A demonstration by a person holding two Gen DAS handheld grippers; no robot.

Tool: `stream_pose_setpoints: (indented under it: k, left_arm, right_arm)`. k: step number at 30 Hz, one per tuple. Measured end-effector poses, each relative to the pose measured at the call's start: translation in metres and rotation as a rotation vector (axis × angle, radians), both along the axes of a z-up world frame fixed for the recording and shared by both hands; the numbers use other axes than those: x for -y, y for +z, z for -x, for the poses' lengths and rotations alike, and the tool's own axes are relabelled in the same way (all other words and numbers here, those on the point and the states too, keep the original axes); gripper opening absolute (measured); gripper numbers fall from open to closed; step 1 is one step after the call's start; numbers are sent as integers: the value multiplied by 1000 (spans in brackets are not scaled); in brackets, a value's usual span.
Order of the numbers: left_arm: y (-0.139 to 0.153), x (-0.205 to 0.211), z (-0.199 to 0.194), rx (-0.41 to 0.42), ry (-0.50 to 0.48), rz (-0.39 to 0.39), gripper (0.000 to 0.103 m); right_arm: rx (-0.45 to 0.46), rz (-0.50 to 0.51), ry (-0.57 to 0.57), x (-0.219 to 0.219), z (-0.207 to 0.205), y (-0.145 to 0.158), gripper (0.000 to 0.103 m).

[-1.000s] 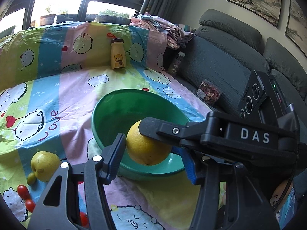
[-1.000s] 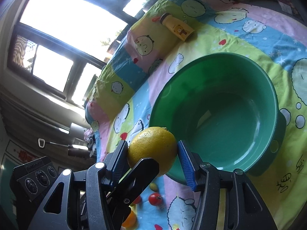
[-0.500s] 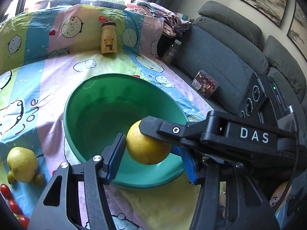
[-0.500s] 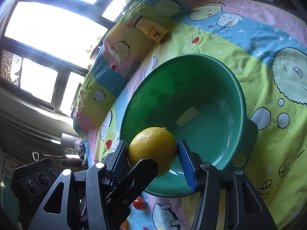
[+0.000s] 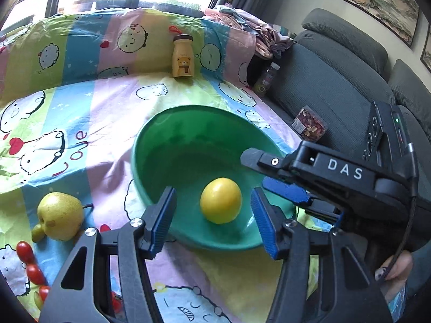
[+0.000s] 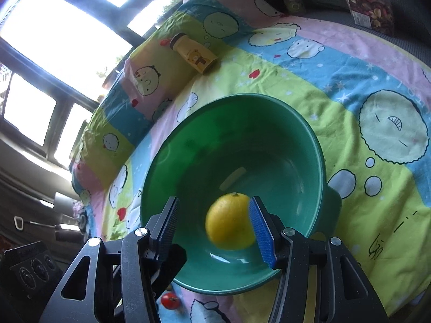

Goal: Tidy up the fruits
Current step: 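Withdraw the open right tool from the basin back toward the fruits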

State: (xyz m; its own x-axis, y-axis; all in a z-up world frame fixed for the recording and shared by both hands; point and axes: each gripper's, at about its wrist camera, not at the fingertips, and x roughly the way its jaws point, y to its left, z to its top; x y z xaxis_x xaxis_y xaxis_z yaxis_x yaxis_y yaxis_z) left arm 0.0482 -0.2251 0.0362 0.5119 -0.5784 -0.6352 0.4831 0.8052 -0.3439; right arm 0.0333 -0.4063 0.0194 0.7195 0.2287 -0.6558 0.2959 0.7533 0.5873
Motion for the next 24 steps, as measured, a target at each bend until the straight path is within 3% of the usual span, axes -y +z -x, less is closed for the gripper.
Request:
stream_pose_setpoints:
  k: [3, 7, 12, 16, 24]
  left_arm:
    - [6, -23, 9, 17, 41, -5, 60]
    - [6, -60, 18, 10, 107, -31, 62]
    - [3, -110, 31, 5, 245, -85, 62]
    - [-4, -150, 43, 30, 359, -99, 69]
    - [-24, -202, 36, -62, 489, -24, 71]
  right_arm:
    - [38, 126, -74, -2, 0, 10, 56]
    - [58, 334, -168, -11, -11, 20, 70]
    - [116, 425, -165, -25, -25, 17, 72]
    - [99, 498, -162, -41, -38, 9, 72]
    - [-13, 689, -106, -69, -54, -10, 72]
